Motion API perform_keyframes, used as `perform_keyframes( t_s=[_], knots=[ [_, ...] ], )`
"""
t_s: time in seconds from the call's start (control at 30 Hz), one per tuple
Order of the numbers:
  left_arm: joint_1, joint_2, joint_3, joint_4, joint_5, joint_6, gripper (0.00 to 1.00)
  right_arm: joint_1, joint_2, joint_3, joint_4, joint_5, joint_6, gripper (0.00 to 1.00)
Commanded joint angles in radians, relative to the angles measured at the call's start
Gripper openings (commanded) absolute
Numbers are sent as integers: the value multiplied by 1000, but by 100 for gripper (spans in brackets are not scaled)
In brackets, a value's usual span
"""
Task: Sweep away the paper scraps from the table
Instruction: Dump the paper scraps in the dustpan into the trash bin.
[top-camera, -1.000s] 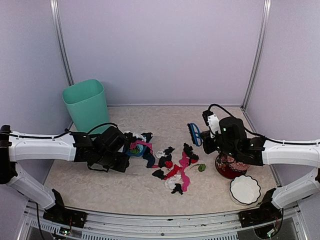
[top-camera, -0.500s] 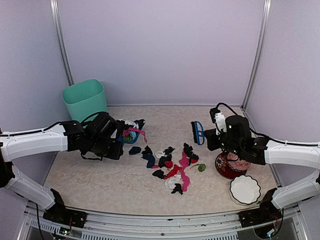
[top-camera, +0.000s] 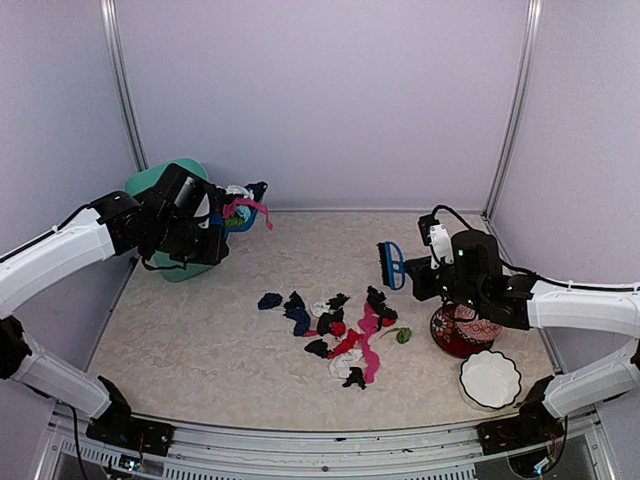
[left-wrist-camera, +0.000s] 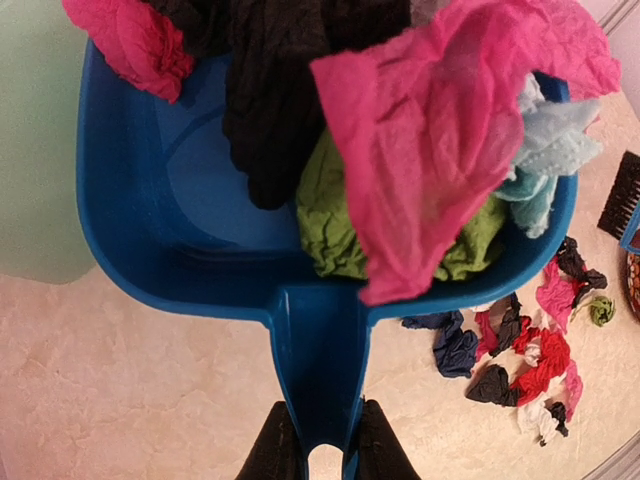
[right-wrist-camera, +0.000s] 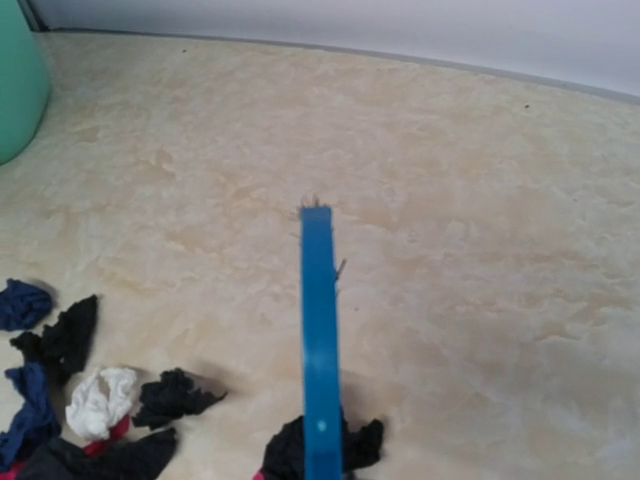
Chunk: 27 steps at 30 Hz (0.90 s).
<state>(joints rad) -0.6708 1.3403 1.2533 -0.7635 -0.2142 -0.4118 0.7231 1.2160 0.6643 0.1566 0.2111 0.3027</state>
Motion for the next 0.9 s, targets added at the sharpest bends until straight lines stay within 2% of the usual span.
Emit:
perform_keyframes(
  t_s=[0.0, 0.23, 0.5, 0.87],
  knots=[
    [53, 9, 95, -69, 26, 51, 0, -10, 24, 13, 41, -32, 6, 0],
    [189, 26, 195, -70, 133, 114, 0, -11, 53, 21, 53, -57, 13, 0],
    [357, 43, 212, 3, 337, 134, 0, -11, 72, 15, 58, -72, 26, 0],
    [586, 78, 164, 163, 730, 52, 0, -11, 70, 4, 55, -83, 35, 0]
  ],
)
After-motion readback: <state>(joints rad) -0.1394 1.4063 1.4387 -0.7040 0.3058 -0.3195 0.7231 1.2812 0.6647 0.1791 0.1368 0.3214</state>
